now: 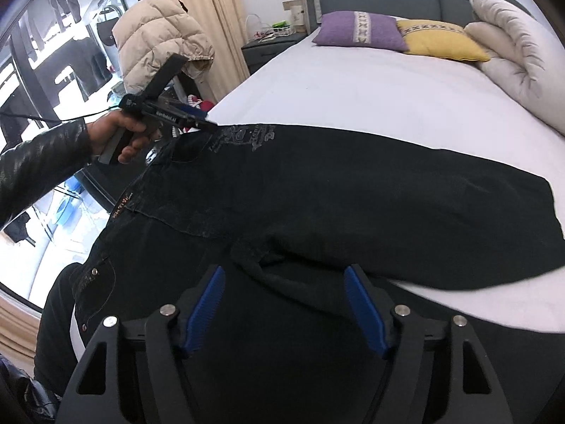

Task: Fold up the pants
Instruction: 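Move the left gripper to the jeans waistband and close on it, then grasp the jeans leg with the right gripper while the left gripper holds the waistband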

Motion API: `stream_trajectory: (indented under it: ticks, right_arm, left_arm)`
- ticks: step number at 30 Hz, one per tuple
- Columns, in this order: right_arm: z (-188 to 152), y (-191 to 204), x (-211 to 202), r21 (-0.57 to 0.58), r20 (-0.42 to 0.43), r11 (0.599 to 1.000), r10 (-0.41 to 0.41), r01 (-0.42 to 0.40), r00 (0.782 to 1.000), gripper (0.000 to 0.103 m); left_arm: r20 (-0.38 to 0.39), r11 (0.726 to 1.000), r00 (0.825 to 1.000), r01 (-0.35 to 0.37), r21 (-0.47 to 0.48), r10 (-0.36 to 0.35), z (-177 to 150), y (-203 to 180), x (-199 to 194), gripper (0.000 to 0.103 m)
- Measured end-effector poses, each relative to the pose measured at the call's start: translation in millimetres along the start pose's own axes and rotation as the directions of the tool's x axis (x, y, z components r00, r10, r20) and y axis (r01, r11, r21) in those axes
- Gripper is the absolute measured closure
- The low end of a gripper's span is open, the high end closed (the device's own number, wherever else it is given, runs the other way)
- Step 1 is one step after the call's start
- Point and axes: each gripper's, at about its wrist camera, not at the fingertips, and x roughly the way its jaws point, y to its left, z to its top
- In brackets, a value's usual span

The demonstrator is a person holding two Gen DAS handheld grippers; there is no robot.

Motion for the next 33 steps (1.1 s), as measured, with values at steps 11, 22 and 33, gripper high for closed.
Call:
stream_trajectory:
  ticks: [11, 22, 33]
  right_arm:
    - [34.9, 10.0, 26.7, -0.077, -0.003, 0.995, 0.061, -0.061, 0.998, 0.036]
    - [123.7, 7.7, 73.7, -0.282, -0.033, 0.959, 0.005, -0.014, 0.999, 0.036]
    - [189.6, 0.2, 163.9, -0.497, -0.188, 0.868, -0.138, 0.027, 0.972, 0.046]
  left_arm:
    - [-0.096, 0.997, 0.994, 0.053, -0.056, -0.058, 3.6, 31.9, 25.7, 0.086]
    - [0.148, 0.998, 0.987, -0.059, -0.015, 0.06, -29.6, -19.3, -35.5, 0.1]
    - [0.25, 0.994, 0.963, -0.107, 0.023, 0.098, -77.7, -59.5, -76.2, 0.1]
